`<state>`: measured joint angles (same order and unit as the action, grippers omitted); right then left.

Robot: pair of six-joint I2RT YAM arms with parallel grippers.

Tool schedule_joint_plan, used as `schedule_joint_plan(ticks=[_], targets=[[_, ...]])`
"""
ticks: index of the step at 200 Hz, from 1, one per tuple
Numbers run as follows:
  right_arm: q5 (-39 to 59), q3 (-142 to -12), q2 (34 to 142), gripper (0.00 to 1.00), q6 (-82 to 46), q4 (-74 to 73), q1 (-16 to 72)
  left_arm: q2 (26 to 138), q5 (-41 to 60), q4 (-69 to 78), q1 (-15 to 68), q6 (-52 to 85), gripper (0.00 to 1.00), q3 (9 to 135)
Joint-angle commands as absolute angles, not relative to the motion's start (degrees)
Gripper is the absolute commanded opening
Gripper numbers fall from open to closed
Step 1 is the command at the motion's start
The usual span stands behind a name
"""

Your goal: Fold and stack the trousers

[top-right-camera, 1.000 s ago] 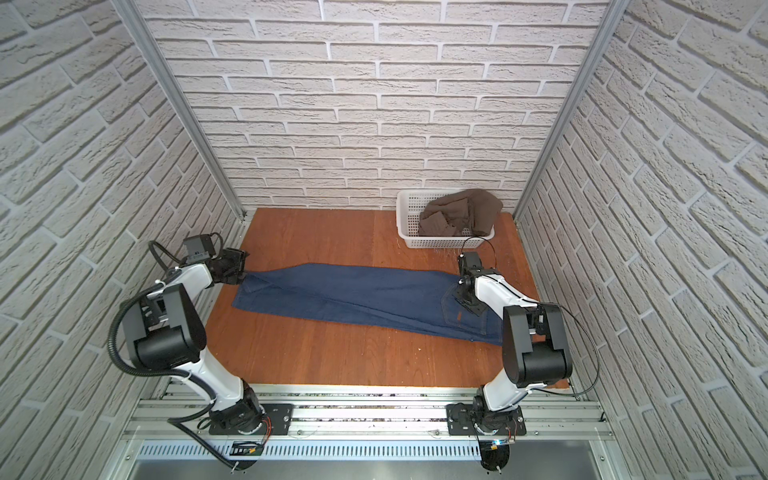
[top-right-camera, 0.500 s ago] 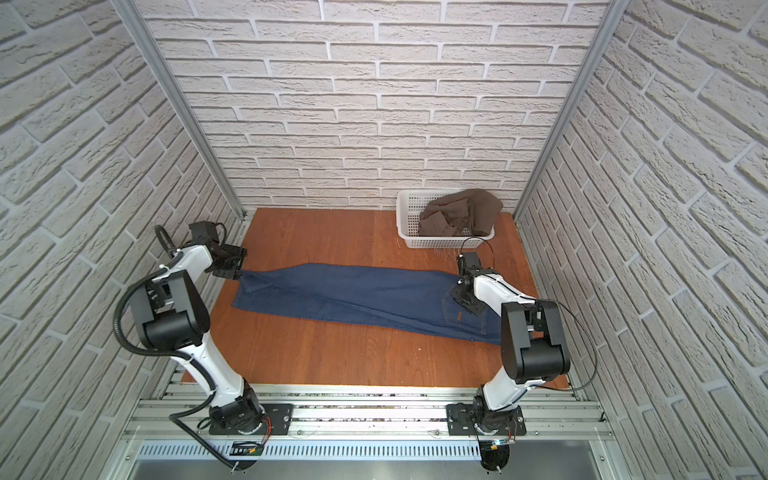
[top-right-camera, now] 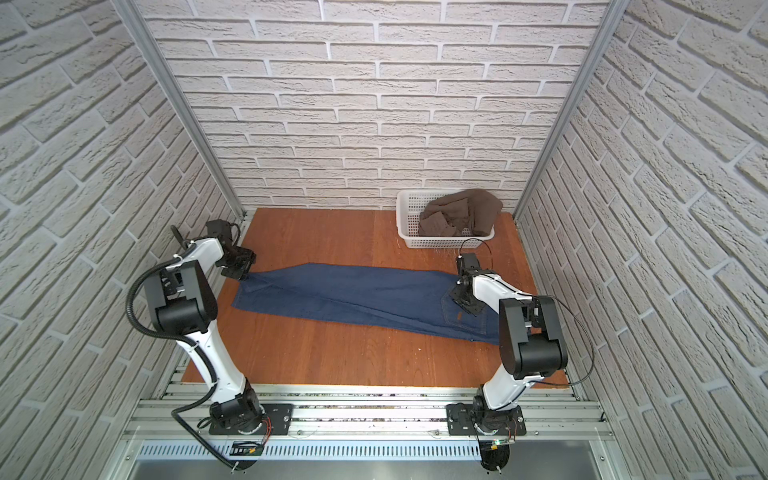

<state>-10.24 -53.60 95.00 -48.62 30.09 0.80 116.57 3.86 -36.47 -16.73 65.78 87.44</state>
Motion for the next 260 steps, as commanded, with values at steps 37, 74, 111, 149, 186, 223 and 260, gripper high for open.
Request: schedule_joint_plan(ticks=[37,74,111,149,186,223,260], targets=[[-10.3,-50.6,93.3,0.22,-48.3,28.0,-0.1,116.0,-0.4,-41.8,-16.9,63.5,0.38,85.9],[-9.3,-50.1,93.9,0.22,-48.2,27.4,-0.3,117.0,-0.1,-41.1,-16.6,64.5,0.13,86.5],[-8.8,-49.9,94.0,0.22,-47.9,27.7,-0.4,113.8,0.2,-38.5,-16.3,64.5,0.00,89.7],[-8.2,-49.9,94.7,0.22,-47.8,28.0,-0.7,111.7,3.0,-34.2,-14.1,62.4,0.00,99.5],[-9.1,-50.3,94.3,0.22,-47.4,29.2,-0.9,109.0,7.9,-31.4,-11.2,58.7,0.00,107.2],[-9.9,-49.7,93.3,0.22,-47.2,29.9,-1.0,97.7,8.0,-25.6,-11.1,56.2,0.00,91.7],[-9.9,-49.5,92.1,0.21,-46.9,30.8,-1.1,88.2,8.3,-16.5,-16.0,58.4,0.00,68.5]])
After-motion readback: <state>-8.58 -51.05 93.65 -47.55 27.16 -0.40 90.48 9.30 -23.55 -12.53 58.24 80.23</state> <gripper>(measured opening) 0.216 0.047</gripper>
